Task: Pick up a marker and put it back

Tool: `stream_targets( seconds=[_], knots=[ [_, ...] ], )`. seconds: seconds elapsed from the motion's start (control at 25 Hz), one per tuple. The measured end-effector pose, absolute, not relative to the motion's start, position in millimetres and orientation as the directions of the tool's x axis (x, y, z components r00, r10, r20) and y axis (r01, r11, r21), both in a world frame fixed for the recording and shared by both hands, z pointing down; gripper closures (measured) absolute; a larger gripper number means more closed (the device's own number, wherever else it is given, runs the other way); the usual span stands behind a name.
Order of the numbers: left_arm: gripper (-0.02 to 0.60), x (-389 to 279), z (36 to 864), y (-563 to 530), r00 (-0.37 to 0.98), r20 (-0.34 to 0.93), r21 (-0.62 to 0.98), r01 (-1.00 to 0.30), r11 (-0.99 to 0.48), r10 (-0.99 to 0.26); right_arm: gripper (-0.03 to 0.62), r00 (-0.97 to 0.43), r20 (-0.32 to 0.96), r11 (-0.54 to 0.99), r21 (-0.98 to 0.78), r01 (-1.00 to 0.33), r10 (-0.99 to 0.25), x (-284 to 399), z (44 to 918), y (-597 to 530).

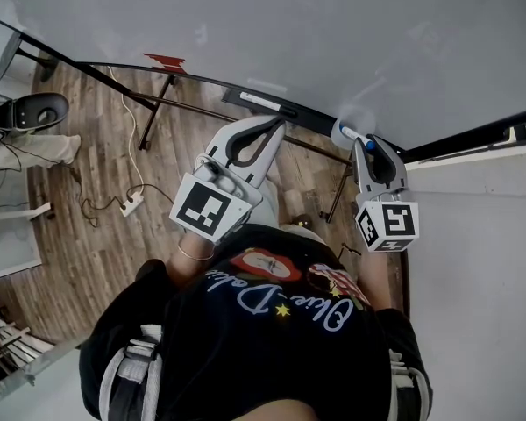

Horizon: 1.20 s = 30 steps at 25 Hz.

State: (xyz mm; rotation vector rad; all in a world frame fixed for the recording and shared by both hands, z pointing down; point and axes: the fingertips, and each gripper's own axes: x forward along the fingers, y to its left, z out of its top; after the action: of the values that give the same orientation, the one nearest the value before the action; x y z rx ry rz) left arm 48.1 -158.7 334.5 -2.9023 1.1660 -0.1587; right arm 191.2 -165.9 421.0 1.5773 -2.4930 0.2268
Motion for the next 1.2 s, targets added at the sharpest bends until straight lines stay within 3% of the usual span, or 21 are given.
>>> stream_targets(
  seconds=[1.2],
  knots=[
    [0.578, 61.0, 331.8, -157.1, 0.734, 0.076, -0.045, -0.674, -0.738, -0.675, 0.505, -0.420, 0.148, 0.424, 0.000, -0.905, -0.896, 201.1, 372.7, -157.7]
  ],
)
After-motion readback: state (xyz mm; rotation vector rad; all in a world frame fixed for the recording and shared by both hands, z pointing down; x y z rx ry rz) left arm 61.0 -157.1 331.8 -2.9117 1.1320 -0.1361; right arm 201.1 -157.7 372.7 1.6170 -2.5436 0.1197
